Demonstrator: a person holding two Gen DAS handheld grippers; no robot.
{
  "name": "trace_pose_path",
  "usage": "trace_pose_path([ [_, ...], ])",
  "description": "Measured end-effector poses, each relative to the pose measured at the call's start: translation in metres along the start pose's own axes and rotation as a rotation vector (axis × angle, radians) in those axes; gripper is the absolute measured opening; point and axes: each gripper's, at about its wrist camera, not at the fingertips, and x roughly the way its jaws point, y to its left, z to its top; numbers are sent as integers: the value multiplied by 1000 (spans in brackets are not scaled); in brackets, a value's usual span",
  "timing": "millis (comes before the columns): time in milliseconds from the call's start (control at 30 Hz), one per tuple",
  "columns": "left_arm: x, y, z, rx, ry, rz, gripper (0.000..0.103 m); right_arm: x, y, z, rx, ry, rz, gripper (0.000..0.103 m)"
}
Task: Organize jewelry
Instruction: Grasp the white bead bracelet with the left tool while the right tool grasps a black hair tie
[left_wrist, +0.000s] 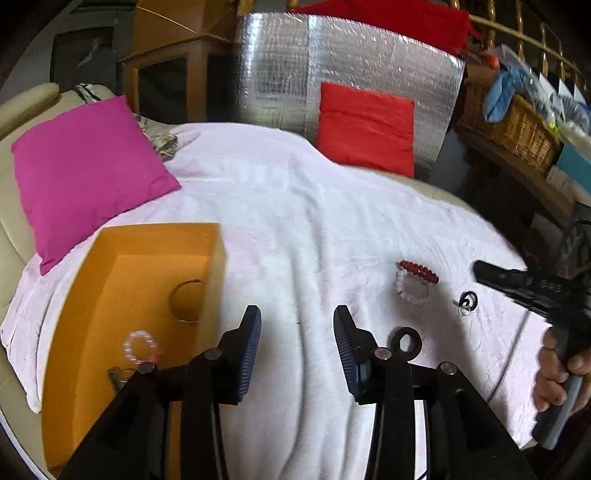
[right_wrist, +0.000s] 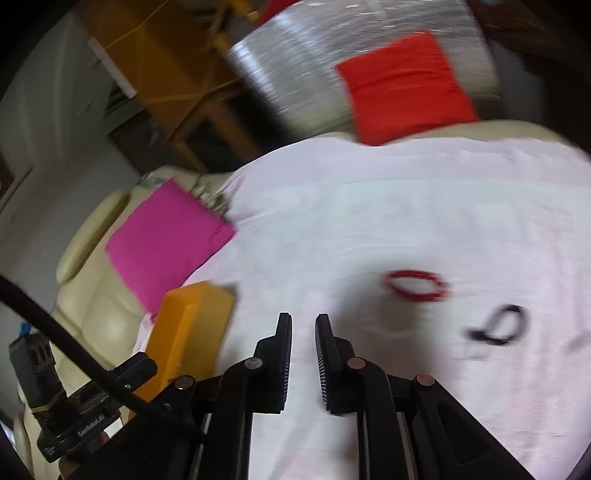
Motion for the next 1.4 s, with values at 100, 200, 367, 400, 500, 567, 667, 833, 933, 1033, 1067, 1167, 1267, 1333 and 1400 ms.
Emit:
trace_pose_path([
  [100,15,-15,1,-13,24,12,42,-6,-33,5,67,5,-16,16],
  [200,32,-35,3,-2,30,25,42,-6,-55,10,102,32,-37,16],
  [367,55,-64,-1,31,28,20,42,-22,-88,16,145,27,-55,16],
  [400,60,-66,-4,42,33,13,42,-25,-92,15,148,25,-62,16],
  [500,79,-69,-10,56,85,29,42,-35,-108,13,161,22,-105,16],
  [567,87,-69,-8,36,110,12,42,-37,-116,13,176,34,-123,16],
  [667,94,-72,-4,45,109,29,42,-36,-126,11,192,50,-145,16],
  [833,110,-80,1,40,126,7,42,-36,-131,10,199,61,-158,16],
  [933,114,-84,3,50,128,3,42,-33,-130,9,201,67,-161,16],
  [1033,116,-86,4,51,128,2,42,-32,-131,7,199,78,-163,16],
  [1067,116,-86,4,51,127,4,42,-31,-130,7,195,82,-166,16],
  [1167,119,-84,5,45,132,8,42,-30,-130,6,196,86,-166,16],
  [1267,121,-83,5,44,135,14,42,-29,-128,5,198,93,-159,16],
  [1333,122,-84,5,44,140,11,42,-28,-127,5,202,95,-154,16],
  [1400,123,-86,6,48,145,3,42,-27,-127,5,211,96,-146,17],
])
